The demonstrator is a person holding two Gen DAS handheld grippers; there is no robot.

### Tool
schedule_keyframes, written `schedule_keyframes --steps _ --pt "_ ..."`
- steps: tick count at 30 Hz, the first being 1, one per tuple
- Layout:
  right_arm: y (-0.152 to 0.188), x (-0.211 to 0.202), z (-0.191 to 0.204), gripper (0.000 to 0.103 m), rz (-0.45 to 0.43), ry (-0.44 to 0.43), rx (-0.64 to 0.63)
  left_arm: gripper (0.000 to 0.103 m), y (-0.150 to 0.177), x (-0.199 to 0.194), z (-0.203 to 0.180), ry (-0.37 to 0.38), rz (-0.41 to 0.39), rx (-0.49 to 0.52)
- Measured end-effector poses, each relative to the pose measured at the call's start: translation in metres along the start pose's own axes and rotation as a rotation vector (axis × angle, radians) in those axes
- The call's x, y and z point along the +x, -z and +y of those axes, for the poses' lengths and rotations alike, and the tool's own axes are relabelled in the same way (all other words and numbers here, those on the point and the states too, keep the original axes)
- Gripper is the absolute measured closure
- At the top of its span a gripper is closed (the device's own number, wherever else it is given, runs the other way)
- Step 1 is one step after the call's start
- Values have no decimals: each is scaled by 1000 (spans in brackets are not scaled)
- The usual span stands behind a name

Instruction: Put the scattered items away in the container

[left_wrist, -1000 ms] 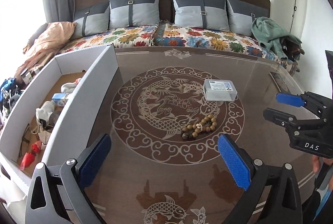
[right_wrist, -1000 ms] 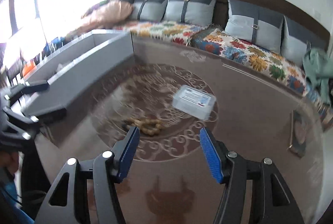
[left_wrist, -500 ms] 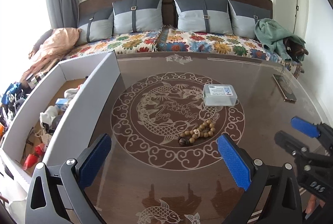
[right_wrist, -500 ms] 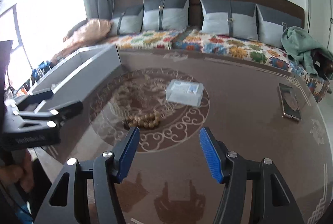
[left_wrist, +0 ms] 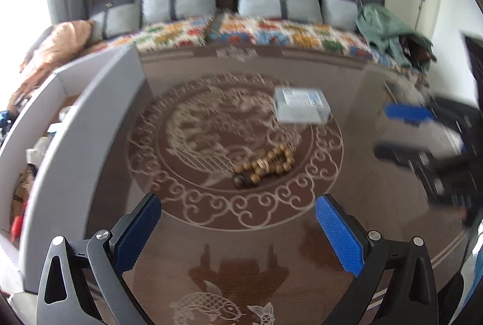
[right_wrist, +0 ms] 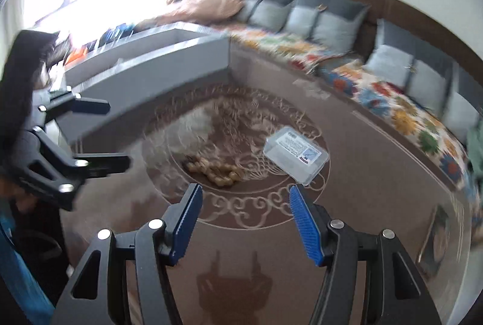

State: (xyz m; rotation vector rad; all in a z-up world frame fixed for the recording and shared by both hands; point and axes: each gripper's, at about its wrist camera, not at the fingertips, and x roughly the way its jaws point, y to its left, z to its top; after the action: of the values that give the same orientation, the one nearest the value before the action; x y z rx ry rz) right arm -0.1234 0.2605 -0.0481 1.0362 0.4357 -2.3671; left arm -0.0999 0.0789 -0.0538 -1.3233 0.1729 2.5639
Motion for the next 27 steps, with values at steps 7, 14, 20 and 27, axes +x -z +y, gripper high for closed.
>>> schedule_keyframes --steps 7,14,20,27 --pt "-12 22 -17 42 160 4 64 0 -10 9 -16 -36 13 27" --pt "-3 10 2 42 166 23 113 0 -15 7 -18 -86 2 34" --pt "-11 2 9 42 169 31 74 0 -15 2 -17 -97 -5 35" --pt "-8 4 8 42 180 21 66 0 -16 2 -18 -114 -12 42"
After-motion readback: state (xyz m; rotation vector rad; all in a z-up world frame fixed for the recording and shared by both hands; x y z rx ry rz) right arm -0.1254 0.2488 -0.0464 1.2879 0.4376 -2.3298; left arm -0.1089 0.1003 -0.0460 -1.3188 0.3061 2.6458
